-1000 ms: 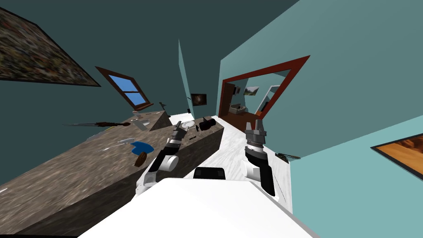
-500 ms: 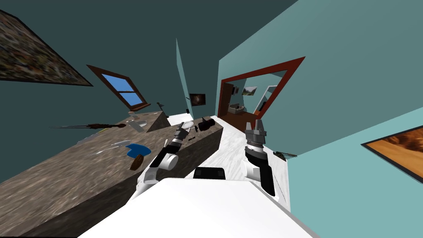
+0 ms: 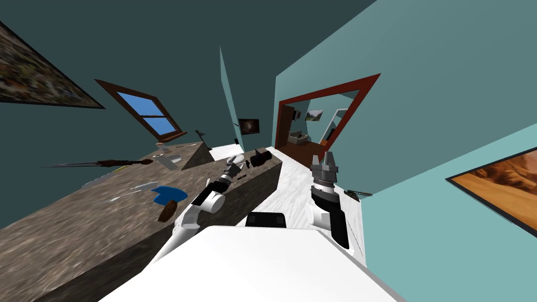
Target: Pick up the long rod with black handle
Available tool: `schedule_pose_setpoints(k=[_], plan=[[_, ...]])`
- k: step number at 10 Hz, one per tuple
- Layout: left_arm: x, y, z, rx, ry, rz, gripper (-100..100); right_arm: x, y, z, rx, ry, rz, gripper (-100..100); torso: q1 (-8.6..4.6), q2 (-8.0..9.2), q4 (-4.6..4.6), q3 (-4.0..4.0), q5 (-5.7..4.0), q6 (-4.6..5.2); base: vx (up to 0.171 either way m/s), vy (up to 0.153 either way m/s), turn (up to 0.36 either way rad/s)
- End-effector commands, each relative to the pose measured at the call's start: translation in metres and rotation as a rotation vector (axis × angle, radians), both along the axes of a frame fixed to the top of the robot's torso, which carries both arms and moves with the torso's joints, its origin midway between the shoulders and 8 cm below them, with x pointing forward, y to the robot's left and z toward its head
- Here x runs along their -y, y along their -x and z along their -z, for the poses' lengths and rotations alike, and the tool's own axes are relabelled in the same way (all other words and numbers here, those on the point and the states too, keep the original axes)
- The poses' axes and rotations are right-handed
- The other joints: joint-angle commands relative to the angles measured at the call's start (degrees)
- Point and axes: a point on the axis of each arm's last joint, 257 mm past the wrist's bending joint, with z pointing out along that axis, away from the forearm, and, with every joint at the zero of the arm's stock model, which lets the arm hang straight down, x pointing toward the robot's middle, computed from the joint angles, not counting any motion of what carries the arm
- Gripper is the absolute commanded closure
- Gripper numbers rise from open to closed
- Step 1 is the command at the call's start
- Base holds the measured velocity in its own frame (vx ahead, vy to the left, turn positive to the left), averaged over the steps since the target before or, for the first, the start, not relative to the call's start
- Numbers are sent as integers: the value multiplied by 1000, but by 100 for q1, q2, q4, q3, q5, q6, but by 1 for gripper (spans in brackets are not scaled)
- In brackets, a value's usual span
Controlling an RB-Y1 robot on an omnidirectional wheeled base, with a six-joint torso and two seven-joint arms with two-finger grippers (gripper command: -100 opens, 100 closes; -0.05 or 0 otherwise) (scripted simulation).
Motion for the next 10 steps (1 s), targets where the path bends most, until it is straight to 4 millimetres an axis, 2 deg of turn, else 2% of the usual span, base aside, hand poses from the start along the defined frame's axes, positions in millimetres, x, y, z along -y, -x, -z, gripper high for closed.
schedule_pose_setpoints(k=[1, 10], plan=[[0, -2, 13, -57, 16, 14, -100, 0, 0, 0, 0, 0, 0, 0, 0, 0, 0, 0, 0, 0, 15, 4, -32], [0, -12, 83, -404, 169, 98, -100, 0, 0, 0, 0, 0, 0, 0, -1, 1, 0, 1, 0, -2, 15, 3, -52]])
